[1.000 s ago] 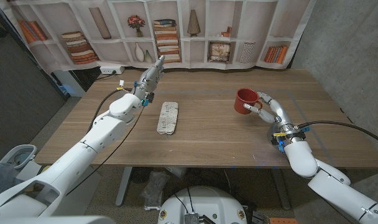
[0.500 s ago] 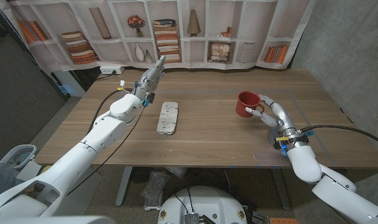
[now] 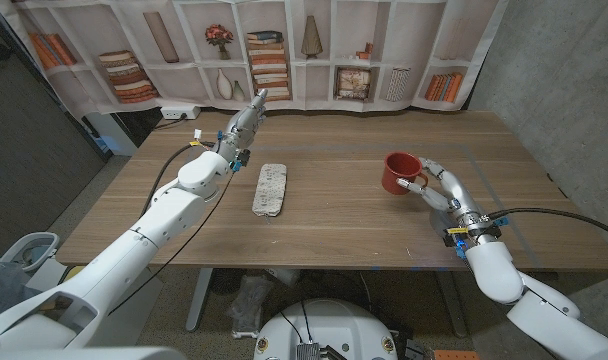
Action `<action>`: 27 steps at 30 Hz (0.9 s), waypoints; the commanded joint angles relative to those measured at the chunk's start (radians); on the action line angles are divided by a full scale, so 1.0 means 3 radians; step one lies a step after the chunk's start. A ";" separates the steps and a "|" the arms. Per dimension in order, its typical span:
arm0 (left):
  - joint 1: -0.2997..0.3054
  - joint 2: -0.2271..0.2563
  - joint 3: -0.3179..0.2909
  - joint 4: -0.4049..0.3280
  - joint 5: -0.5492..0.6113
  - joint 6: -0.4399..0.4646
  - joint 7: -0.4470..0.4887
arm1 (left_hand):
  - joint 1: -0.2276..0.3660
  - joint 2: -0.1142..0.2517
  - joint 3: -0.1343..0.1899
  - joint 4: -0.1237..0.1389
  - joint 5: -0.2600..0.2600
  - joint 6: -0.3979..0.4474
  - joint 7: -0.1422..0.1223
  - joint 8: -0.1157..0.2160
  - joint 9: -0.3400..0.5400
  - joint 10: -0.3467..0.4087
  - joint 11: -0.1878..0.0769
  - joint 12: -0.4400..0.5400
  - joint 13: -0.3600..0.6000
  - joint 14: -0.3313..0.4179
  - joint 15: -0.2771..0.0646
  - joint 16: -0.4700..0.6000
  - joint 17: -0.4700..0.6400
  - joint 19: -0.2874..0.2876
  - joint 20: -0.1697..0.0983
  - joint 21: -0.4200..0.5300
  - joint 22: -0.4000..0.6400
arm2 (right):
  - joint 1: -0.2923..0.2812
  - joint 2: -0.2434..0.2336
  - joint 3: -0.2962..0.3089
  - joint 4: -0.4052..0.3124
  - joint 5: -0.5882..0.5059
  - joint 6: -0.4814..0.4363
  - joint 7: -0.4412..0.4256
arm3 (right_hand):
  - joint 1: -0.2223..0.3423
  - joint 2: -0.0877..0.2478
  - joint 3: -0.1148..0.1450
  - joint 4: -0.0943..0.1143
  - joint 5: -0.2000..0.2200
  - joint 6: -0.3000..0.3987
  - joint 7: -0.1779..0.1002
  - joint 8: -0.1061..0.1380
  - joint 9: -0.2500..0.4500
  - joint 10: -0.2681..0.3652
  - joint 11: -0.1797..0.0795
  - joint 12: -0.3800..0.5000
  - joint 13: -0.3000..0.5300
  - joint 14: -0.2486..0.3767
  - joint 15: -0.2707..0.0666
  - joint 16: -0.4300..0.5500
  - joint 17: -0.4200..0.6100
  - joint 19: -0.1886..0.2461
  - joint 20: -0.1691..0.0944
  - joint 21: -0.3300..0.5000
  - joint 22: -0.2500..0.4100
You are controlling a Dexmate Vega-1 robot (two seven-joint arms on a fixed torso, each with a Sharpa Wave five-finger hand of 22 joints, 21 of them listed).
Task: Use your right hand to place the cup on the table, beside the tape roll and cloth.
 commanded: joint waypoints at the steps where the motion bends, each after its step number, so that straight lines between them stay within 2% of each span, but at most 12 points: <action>1: 0.0001 -0.0004 0.0014 -0.0013 -0.0006 0.0080 0.0021 | 0.0002 0.0037 -0.0016 0.0000 -0.0006 -0.0007 -0.0007 -0.0002 0.0018 -0.0011 0.0001 -0.0006 0.0012 -0.0084 0.0008 0.0003 0.0006 -0.0208 -0.0009 -0.0017 0.0014 | -0.0197 0.0050 0.0114 -0.0040 -0.0031 0.0103 -0.0041 | 0.0255 0.0291 0.0087 0.0053 0.0005 0.0529 -0.0493 0.0041 0.0425 0.0043 -0.0001 0.0002 0.0009 0.0006 -0.0035 0.0023 0.0010 0.0008 0.0009 0.0014 0.0004; 13: -0.0015 -0.0047 0.0049 0.0027 0.0002 0.0053 0.0007 | 0.0003 0.0040 -0.0023 0.0000 -0.0008 -0.0005 -0.0004 -0.0001 0.0018 -0.0013 0.0005 -0.0006 0.0012 -0.0087 0.0008 0.0002 0.0007 -0.0208 -0.0010 -0.0024 0.0015 | -0.0437 0.0136 0.0258 -0.0136 -0.0181 0.0182 -0.0106 | 0.0252 0.0291 0.0091 0.0058 0.0001 0.0544 -0.0495 0.0044 0.0433 0.0057 0.0012 0.0003 0.0009 0.0023 -0.0039 0.0028 0.0012 0.0009 0.0008 0.0014 0.0004; 27: -0.0031 -0.0063 0.0068 0.0036 0.0005 0.0071 0.0005 | 0.0004 0.0044 -0.0031 0.0000 -0.0011 -0.0005 -0.0002 -0.0001 0.0018 -0.0013 0.0012 -0.0006 0.0012 -0.0089 0.0008 0.0001 0.0007 -0.0206 -0.0009 -0.0033 0.0015 | -0.0479 0.0206 0.0280 -0.0118 -0.0228 0.0262 -0.0008 | 0.0251 0.0290 0.0098 0.0062 -0.0002 0.0548 -0.0498 0.0042 0.0441 0.0066 0.0011 0.0002 0.0009 0.0012 -0.0041 0.0021 0.0014 0.0012 0.0008 0.0015 0.0004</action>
